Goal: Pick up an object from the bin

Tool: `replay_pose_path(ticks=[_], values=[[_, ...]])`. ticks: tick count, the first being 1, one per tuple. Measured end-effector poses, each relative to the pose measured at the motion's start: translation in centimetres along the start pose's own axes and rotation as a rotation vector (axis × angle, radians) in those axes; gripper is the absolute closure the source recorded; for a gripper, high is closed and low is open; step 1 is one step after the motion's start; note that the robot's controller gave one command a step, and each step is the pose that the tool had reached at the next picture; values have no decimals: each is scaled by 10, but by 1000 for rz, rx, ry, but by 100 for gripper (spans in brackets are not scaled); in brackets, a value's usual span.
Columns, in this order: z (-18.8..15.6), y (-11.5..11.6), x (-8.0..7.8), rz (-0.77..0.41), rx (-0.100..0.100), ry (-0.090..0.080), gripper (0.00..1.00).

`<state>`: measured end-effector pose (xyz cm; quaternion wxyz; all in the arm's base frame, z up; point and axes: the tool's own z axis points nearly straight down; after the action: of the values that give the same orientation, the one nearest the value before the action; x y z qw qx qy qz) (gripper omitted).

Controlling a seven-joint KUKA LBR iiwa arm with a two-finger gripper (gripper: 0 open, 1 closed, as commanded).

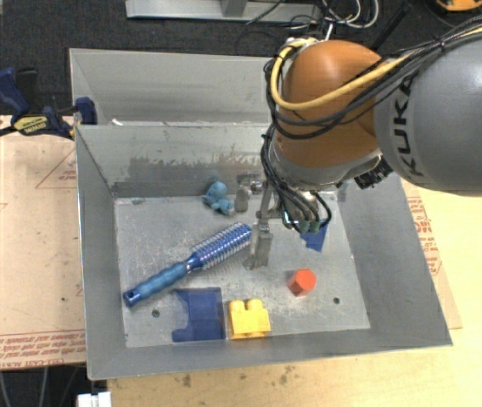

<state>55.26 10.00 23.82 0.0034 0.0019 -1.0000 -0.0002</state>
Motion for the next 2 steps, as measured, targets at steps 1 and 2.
replay_pose_path(ticks=[1,2], values=[[171,1,-28,-360,0,-4,0],[137,-11,-39,-469,2,-13,0]])
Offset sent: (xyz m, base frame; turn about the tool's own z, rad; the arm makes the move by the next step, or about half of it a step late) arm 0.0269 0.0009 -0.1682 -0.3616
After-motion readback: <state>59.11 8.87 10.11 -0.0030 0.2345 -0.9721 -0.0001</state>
